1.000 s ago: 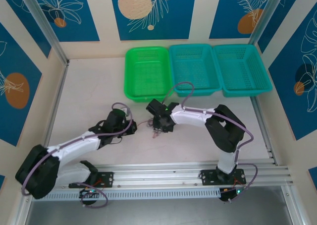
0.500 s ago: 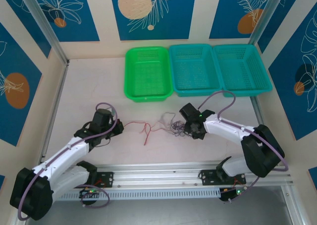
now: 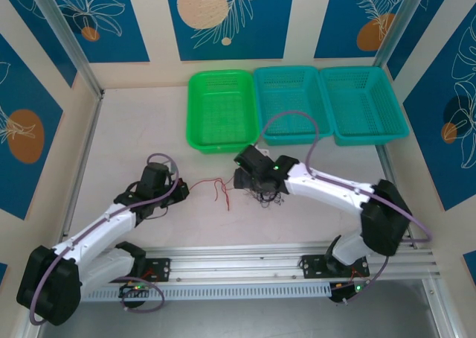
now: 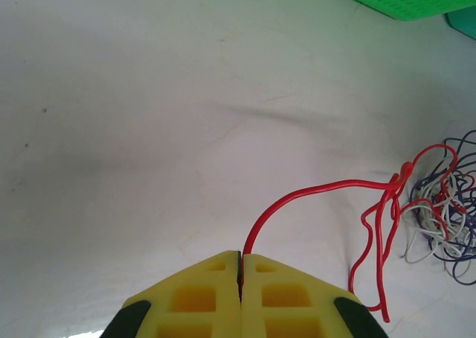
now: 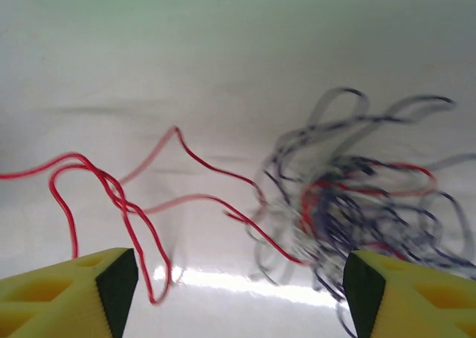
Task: Untangle the cables
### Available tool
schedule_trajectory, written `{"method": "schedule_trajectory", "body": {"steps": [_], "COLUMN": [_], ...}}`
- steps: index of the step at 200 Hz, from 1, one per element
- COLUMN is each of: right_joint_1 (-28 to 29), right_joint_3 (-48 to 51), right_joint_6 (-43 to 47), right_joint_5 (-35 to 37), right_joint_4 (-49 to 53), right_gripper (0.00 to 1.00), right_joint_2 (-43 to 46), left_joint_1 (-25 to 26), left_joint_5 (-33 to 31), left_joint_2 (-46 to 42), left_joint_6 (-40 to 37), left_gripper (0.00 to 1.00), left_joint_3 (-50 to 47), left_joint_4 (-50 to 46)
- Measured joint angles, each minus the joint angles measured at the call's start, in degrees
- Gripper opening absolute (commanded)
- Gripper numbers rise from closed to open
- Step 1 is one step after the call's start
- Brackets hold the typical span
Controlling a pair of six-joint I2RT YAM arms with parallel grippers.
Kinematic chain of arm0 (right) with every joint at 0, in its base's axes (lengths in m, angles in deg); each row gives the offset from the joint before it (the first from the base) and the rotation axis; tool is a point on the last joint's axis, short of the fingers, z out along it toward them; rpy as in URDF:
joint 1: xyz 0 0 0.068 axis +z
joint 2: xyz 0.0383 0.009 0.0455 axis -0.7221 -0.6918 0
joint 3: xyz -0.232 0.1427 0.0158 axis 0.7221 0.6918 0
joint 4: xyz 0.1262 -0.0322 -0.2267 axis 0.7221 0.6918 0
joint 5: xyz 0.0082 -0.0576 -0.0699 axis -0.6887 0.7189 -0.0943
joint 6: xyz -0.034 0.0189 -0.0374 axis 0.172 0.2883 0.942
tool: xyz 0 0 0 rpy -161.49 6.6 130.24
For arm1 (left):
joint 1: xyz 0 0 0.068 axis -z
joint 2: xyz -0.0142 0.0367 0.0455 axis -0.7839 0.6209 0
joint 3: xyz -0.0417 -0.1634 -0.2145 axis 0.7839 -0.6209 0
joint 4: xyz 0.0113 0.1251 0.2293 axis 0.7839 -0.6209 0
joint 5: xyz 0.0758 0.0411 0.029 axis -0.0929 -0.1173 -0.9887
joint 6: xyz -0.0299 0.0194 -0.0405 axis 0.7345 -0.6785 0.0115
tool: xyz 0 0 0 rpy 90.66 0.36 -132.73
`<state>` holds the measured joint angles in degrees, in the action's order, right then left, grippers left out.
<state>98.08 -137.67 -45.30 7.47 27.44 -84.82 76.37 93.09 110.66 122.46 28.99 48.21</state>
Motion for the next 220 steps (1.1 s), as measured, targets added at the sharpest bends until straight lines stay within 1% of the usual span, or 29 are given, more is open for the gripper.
{"method": "schedule_trajectory", "body": {"steps": [27, 34, 44, 59, 72, 88, 98, 129, 147, 165, 184, 192, 200, 209, 220], "right_joint_1": [1.27, 1.44, 1.66, 1.77, 1.46, 0.15, -1.44, -8.00, -11.04, -13.84, -18.18, -20.09, -21.49, -22.43, -22.77], "right_joint_3": [-5.42, -6.36, -7.43, -7.91, -7.17, -4.00, -0.70, 9.16, 13.55, 17.77, 22.77, 24.61, 26.03, 27.17, 27.85], "right_joint_6": [3.89, 4.66, 5.57, 6.16, 5.09, 3.13, 1.66, -1.40, -2.71, -4.37, -6.99, -8.26, -9.73, -10.97, -12.02], "right_joint_5": [-2.60, -3.19, -3.89, -3.96, -3.72, -3.69, -4.09, -5.22, -6.91, -10.21, -15.28, -17.29, -18.86, -20.06, -20.35], "right_joint_4": [-2.38, -2.84, -3.28, -3.41, -3.43, -5.03, -6.43, -8.90, -10.23, -12.63, -15.91, -17.03, -17.92, -18.47, -18.43], "right_gripper": [0.74, 0.73, 0.61, 0.39, 0.21, 0.07, 0.03, 0.03, 0.03, 0.02, 0.01, 0.02, 0.08, 0.19, 0.40], "right_joint_2": [-10.64, -13.14, -16.31, -19.78, -20.85, -19.45, -17.07, -9.16, -5.40, -1.75, 3.10, 5.35, 7.39, 9.40, 11.21], "left_joint_1": [0.00, 0.00, 0.00, 0.00, -0.02, -0.33, -1.03, -4.04, -4.66, -4.66, -4.66, -4.66, -4.66, -4.66, -4.74], "left_joint_5": [-0.02, -0.02, -0.09, -0.81, -2.14, -4.35, -5.33, -6.21, -5.53, -4.31, -2.75, -2.01, -1.27, -0.37, 0.17], "left_joint_2": [-1.07, -1.38, -1.90, -2.78, -3.58, -4.52, -5.11, -6.36, -6.36, -6.36, -6.36, -6.36, -6.38, -6.38, -6.43], "left_joint_6": [0.00, -0.02, -0.04, -0.55, -1.09, -1.49, -1.55, -2.19, -2.43, -2.43, -2.38, -2.38, -2.36, -2.38, -2.56], "left_gripper": [0.00, 0.00, 0.00, 0.00, 0.00, 0.00, 0.00, 0.00, 0.00, 0.00, 0.00, 0.00, 0.00, 0.00, 0.00], "left_joint_3": [-0.02, -0.02, -0.02, -0.02, 0.09, 0.76, 1.22, 2.19, 2.32, 2.32, 2.32, 2.32, 2.32, 2.27, 1.95], "left_joint_4": [-0.07, -0.17, -0.63, -1.95, -4.11, -7.89, -9.86, -13.25, -13.64, -13.77, -13.75, -13.70, -13.51, -13.00, -11.78]}}
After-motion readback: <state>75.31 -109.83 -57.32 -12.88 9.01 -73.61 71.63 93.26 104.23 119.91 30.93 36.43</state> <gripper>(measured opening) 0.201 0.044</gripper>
